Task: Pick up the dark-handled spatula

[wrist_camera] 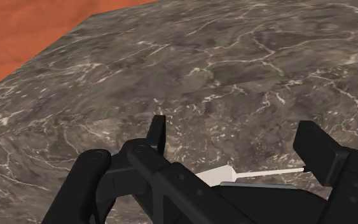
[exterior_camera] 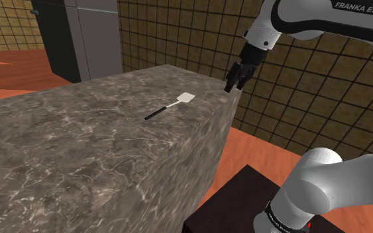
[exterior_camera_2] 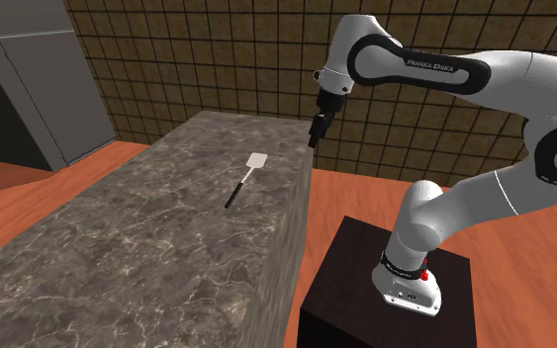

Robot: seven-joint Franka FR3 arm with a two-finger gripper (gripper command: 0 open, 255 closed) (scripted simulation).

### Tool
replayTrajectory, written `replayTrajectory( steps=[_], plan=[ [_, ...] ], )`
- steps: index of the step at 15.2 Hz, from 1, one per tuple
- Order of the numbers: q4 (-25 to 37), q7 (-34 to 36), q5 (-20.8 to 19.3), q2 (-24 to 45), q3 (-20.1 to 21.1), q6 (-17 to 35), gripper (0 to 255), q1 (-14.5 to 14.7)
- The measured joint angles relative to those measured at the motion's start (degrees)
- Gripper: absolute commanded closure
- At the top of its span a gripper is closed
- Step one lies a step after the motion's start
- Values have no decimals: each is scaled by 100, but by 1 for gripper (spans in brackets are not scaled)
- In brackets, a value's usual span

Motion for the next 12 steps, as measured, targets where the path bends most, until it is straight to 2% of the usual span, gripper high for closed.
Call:
replayTrajectory(
  steps=[1, 3, 8, 12],
  plan=[
    [0, 0, 0, 0, 0, 0, 0, 0],
    [45, 551, 125, 116, 285, 25, 0, -108],
    [432, 2865, 533, 781, 1319, 113, 0, -566],
    [1009, 4792, 700, 1570, 2077, 149, 0, -989]
  ],
)
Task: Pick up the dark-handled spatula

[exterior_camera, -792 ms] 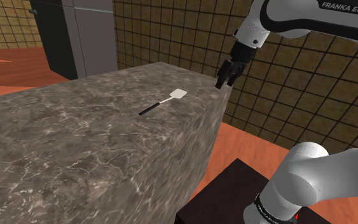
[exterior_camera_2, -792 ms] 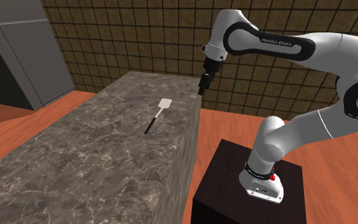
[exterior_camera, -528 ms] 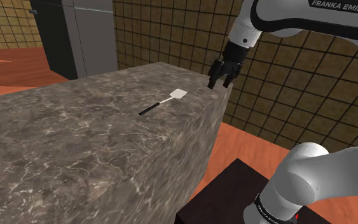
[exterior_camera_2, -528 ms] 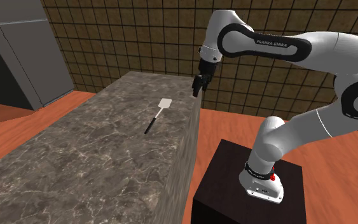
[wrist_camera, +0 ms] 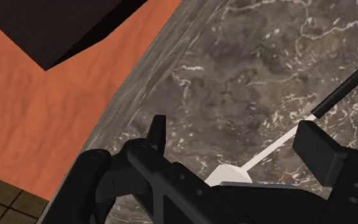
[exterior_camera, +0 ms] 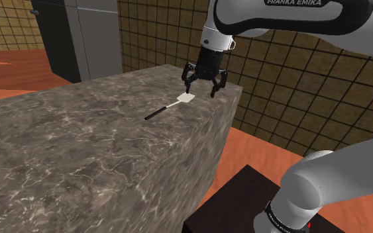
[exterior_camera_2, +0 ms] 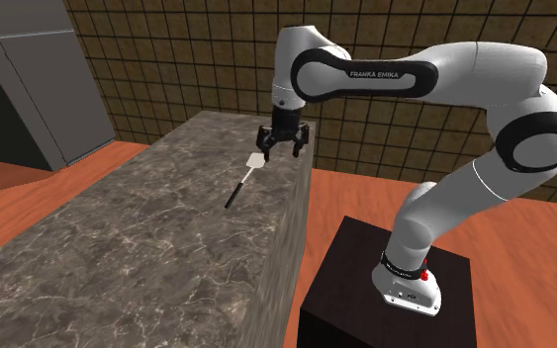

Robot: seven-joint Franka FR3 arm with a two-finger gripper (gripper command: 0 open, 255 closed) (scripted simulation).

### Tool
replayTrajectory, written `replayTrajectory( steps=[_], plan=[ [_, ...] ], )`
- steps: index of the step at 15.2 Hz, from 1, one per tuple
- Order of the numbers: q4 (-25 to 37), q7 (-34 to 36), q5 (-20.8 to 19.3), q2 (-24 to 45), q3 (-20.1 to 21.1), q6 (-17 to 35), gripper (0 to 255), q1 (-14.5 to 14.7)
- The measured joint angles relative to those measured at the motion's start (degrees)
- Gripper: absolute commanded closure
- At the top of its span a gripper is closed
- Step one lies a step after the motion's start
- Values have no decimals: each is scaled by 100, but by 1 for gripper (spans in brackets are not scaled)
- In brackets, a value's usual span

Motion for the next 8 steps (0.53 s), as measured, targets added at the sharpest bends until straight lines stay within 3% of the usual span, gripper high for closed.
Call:
replayTrajectory(
  steps=[8],
  plan=[
    [1674, 3878, -327, 2154, 1140, -10, 0, -731]
  ],
)
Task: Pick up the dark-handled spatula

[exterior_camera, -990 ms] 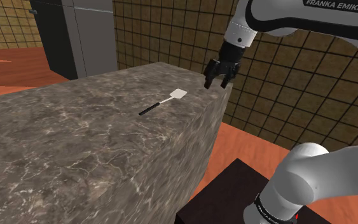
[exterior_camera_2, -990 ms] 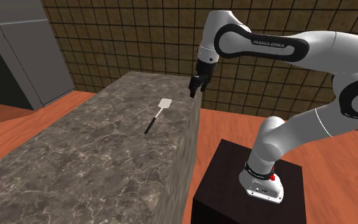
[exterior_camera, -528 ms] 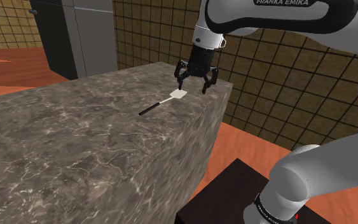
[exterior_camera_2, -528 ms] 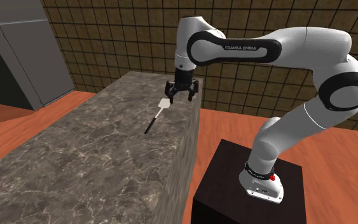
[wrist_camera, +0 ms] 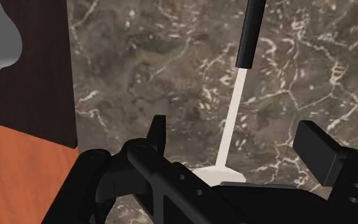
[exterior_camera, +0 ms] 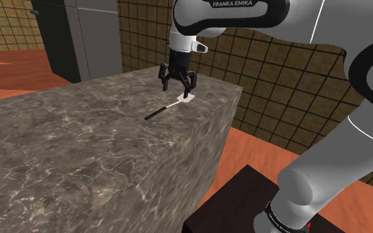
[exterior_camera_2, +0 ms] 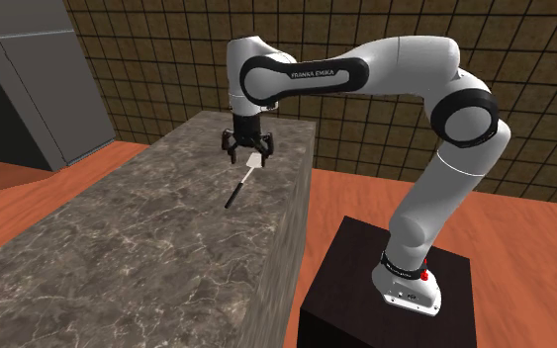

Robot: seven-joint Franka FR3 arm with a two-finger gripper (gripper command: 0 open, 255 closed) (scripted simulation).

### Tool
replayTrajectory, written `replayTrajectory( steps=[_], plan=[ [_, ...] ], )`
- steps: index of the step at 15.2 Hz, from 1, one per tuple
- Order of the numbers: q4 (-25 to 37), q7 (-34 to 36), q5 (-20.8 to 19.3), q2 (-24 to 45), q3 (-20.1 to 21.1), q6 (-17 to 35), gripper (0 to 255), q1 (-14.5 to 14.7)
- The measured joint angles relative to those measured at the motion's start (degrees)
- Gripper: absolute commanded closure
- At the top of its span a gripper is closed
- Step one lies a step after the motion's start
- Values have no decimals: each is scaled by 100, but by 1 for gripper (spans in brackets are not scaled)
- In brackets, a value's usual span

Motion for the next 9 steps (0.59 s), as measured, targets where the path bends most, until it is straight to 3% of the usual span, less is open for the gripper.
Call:
replayTrajectory(
  steps=[3, 9],
  plan=[
    [128, 544, -82, 289, 85, 79, 0, -30],
    [-280, 599, -86, 338, 111, 522, 0, -22]
  ],
)
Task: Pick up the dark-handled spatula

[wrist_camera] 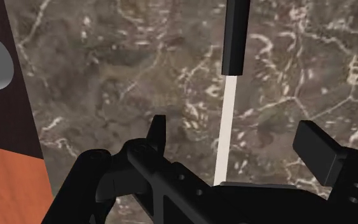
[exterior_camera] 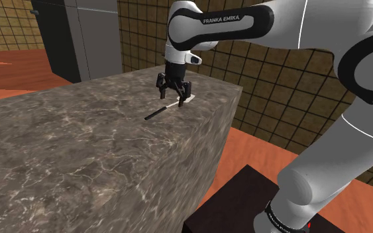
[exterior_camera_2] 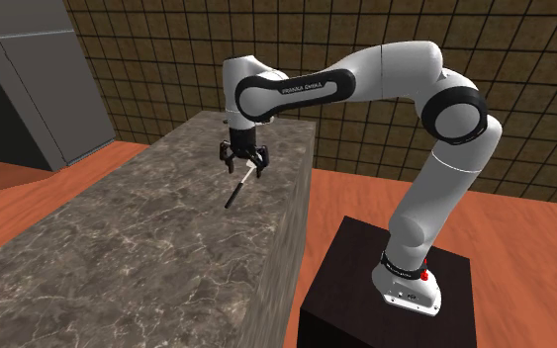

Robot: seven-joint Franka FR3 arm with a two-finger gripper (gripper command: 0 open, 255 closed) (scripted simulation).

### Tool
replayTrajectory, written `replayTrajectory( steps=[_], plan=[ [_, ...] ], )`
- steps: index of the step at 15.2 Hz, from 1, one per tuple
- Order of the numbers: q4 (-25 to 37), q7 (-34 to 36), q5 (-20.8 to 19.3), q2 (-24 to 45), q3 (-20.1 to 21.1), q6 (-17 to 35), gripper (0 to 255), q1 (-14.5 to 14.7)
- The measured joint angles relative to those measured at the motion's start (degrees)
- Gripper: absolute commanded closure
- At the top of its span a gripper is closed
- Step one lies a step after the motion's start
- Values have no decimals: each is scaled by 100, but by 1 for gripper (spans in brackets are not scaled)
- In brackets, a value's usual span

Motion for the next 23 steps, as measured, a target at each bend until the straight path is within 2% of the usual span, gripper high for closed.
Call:
replayTrajectory(
  steps=[1, 12, 23],
  plan=[
    [-18, -4, 2, -3, -1, 16, 255, -1],
    [-6, -9, 4, -11, -6, 0, 255, -3],
    [864, 59, -45, 52, -24, -811, 255, -23]
  ],
)
